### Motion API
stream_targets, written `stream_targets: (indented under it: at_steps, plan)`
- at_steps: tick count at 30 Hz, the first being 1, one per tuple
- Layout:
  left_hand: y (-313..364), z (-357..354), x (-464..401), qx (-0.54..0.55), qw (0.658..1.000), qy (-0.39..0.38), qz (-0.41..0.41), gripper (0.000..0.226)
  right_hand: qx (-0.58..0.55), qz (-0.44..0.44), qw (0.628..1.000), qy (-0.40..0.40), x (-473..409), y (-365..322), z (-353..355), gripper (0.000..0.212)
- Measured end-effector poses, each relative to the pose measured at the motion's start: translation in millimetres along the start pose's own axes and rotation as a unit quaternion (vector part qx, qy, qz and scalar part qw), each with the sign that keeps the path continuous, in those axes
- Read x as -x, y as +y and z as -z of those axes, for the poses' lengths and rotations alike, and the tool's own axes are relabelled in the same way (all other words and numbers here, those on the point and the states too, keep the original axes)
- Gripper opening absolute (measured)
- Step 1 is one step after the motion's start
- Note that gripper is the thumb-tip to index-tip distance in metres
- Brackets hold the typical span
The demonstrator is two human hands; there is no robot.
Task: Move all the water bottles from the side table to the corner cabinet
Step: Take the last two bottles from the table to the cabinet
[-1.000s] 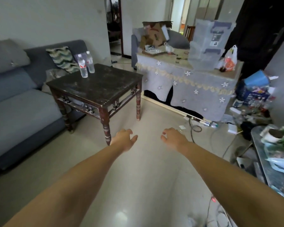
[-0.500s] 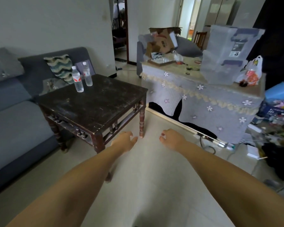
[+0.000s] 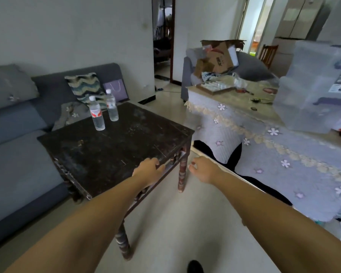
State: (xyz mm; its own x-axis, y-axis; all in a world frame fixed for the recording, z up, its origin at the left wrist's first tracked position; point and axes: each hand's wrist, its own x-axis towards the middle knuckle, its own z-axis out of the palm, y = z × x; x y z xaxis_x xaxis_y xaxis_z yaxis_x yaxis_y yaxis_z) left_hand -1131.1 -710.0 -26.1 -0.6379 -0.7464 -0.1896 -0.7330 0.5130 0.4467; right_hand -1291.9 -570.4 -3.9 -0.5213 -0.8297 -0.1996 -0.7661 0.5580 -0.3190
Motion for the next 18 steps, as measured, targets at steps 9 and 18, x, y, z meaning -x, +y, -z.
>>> stream_targets:
  at_steps: [9,18]
  plan:
    - [14.1,16.4,-140.3,0.022,0.996,0.028,0.080,0.046,0.048,0.073,0.996,-0.034,-175.7,18.0,42.5,0.038]
    - [-23.3,34.9,-208.6,0.057,0.979,0.047,0.189,0.047,0.065,0.180,0.977,-0.094,-309.7,-23.3,49.5,0.038]
